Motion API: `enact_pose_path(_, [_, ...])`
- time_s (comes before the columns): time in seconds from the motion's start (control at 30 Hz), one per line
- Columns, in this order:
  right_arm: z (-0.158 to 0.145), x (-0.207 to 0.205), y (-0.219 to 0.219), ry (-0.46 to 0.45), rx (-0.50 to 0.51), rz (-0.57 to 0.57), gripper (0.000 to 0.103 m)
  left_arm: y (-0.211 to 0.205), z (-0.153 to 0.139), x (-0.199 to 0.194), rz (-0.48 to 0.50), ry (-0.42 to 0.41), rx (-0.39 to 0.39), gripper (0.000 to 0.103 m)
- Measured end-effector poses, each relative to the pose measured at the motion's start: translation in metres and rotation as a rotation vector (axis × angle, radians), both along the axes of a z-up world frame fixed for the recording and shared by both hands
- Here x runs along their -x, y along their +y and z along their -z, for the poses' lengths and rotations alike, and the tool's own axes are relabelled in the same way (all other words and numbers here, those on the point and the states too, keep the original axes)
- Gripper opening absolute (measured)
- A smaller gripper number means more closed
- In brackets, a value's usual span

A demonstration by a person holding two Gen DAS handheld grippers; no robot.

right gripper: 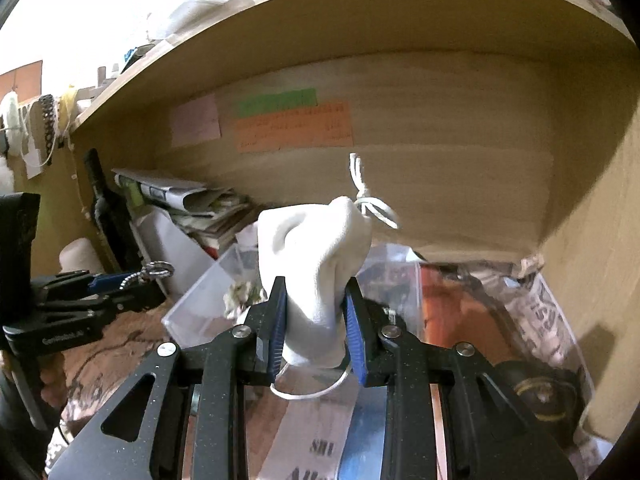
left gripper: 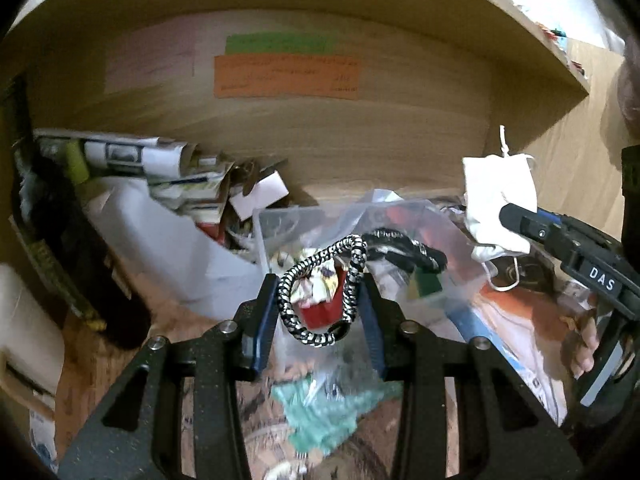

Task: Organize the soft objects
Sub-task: 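Lower the bracelet and white bag into the clear box and open both tools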

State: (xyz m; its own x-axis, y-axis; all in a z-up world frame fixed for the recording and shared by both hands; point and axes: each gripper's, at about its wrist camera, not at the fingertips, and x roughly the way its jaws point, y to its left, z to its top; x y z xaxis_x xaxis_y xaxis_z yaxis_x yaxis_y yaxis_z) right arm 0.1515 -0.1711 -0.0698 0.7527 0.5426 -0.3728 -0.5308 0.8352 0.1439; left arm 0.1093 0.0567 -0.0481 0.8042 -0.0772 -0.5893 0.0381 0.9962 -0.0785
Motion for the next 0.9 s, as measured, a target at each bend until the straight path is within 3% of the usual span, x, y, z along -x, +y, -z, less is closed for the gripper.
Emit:
enact_pose_path(0.27, [0.008,-0.030,0.029,0.029,0.062,-0.032,0.025,-0.007,0.010,-0.054,0.032,0.084,-0.010,0.039])
enact_pose_path(0.57, [0.041,-0.063,0.051,0.146,0.169,-0.059,0.025,-0.017,0.041,-0.096,0.054,0.211,-0.037,0.039])
enact_pose_path(0.73, [0.056,-0.072,0.057,0.193,0.205,-0.074,0.025,-0.026,0.052,-0.107,0.050,0.225,-0.089,0.039])
enact_pose_path(0.9, [0.061,-0.075,0.061,0.211,0.230,-0.084,0.025,-0.025,0.057,-0.112,0.053,0.244,-0.079,0.049])
